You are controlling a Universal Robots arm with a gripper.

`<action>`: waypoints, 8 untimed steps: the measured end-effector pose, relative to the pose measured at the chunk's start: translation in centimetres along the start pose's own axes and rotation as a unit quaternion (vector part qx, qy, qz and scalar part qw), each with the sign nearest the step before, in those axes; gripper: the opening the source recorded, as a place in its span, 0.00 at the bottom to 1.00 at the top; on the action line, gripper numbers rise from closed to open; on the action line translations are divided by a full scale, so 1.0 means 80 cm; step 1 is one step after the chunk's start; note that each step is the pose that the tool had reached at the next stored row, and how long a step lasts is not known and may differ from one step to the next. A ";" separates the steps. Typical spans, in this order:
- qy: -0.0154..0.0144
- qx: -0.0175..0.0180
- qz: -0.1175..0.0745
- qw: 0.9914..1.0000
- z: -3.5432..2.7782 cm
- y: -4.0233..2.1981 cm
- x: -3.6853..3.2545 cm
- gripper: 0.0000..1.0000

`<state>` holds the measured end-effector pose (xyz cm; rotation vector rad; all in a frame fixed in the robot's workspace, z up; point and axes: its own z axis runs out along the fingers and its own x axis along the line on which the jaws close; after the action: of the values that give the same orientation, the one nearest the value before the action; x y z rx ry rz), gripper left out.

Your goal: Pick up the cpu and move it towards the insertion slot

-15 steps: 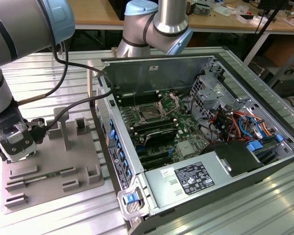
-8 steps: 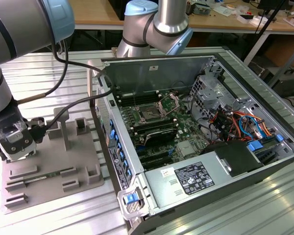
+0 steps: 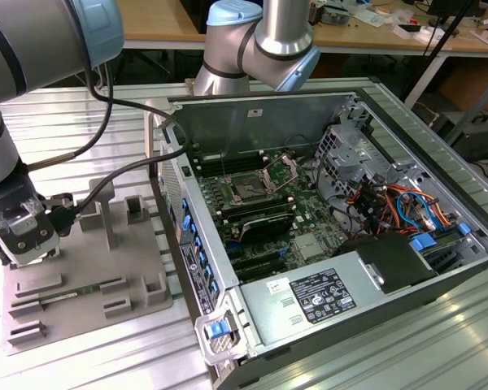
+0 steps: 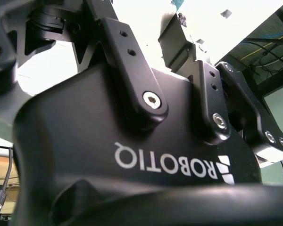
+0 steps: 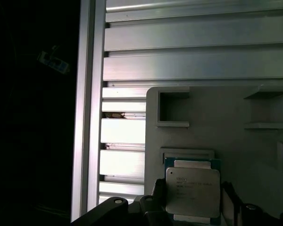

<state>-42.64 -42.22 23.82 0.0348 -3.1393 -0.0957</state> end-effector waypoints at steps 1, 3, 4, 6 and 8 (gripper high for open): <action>0.000 0.000 0.000 1.000 -0.0004 0.0000 0.0000 0.55; 0.000 0.000 0.000 1.000 -0.0020 0.0001 0.0000 0.55; 0.000 0.000 0.000 1.000 -0.0035 0.0002 0.0000 0.55; 0.000 0.000 0.000 1.000 -0.0059 0.0003 0.0000 0.55; 0.000 0.000 0.000 1.000 -0.0067 0.0004 0.0000 0.55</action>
<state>-42.64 -42.22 24.35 0.0348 -3.1394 -0.0958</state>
